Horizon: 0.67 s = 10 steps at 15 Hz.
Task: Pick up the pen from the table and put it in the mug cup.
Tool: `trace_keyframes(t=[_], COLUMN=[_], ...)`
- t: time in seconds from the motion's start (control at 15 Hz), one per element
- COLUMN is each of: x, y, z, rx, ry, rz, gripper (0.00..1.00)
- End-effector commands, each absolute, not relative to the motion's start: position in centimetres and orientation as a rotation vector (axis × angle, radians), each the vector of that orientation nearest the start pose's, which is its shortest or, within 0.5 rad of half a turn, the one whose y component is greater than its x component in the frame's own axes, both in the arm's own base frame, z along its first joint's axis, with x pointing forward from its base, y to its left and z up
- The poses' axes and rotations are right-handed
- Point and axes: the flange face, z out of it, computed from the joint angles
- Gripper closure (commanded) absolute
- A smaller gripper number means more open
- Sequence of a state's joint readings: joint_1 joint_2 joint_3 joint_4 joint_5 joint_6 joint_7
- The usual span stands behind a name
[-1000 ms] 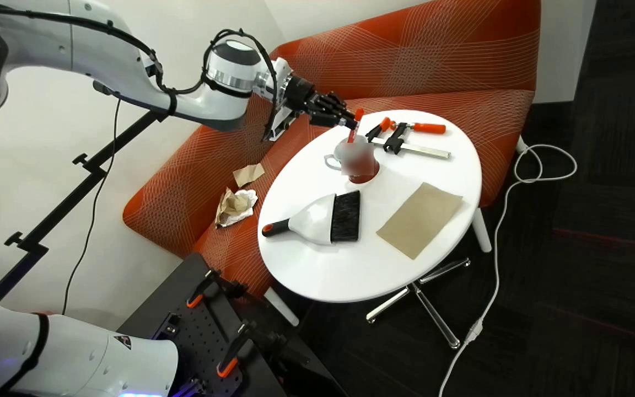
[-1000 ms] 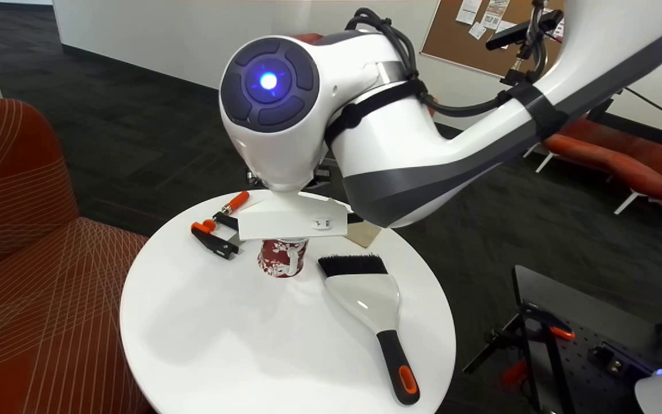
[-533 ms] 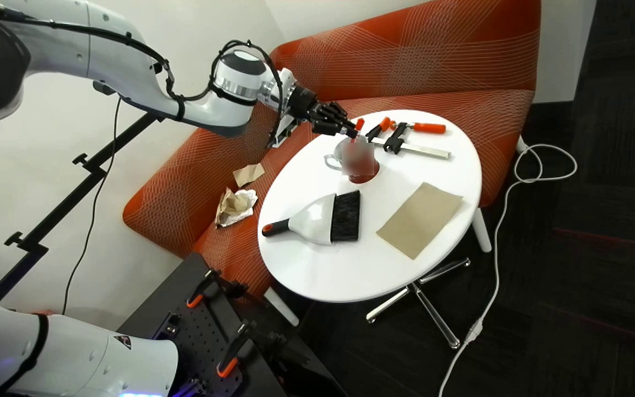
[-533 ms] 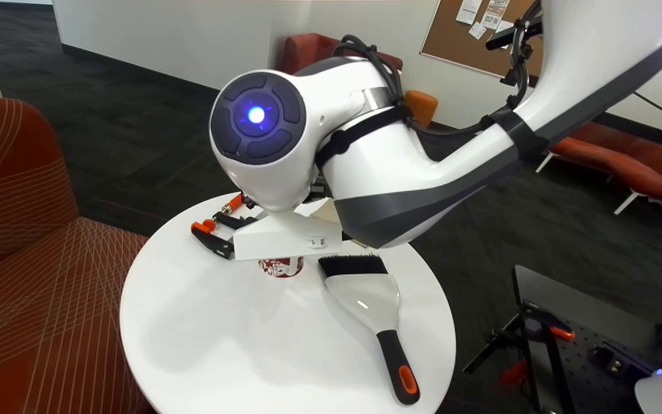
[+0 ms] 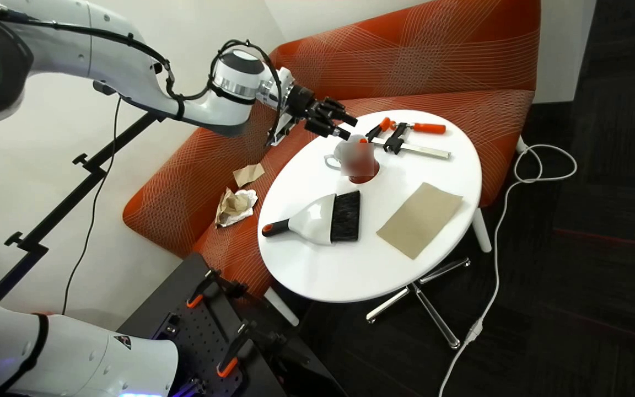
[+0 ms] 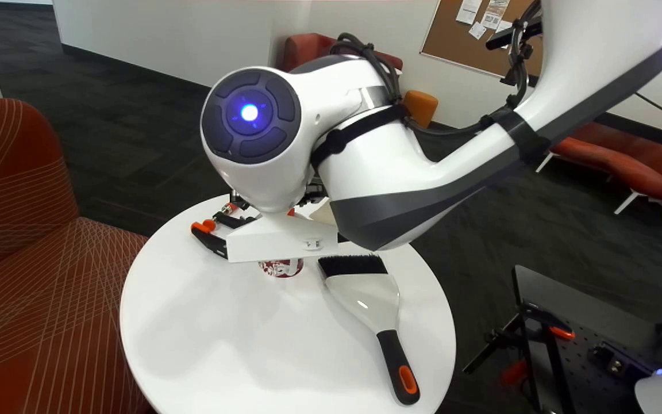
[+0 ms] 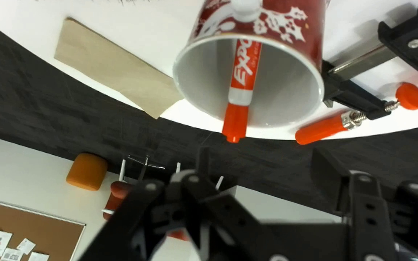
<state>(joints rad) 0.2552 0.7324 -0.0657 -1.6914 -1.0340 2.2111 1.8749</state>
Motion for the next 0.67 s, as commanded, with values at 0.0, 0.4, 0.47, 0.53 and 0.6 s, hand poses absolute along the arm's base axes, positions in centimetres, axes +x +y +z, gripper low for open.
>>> trace_keyframes(t=[0.0,0.4,0.47,0.53,0.6], x=[65.4,65.4,66.5,66.4,66.3], y=[9.9,9.4,9.6,9.6,9.5], z=[20.4,24.2,22.8,23.2,23.4], rx=[2.195,2.208,2.204,2.205,2.205], ry=[-1.167,-1.23,-1.197,-1.207,-1.211], rz=[0.773,0.796,0.814,0.813,0.812], gripper=[0.0,0.0,0.0,0.0,0.0])
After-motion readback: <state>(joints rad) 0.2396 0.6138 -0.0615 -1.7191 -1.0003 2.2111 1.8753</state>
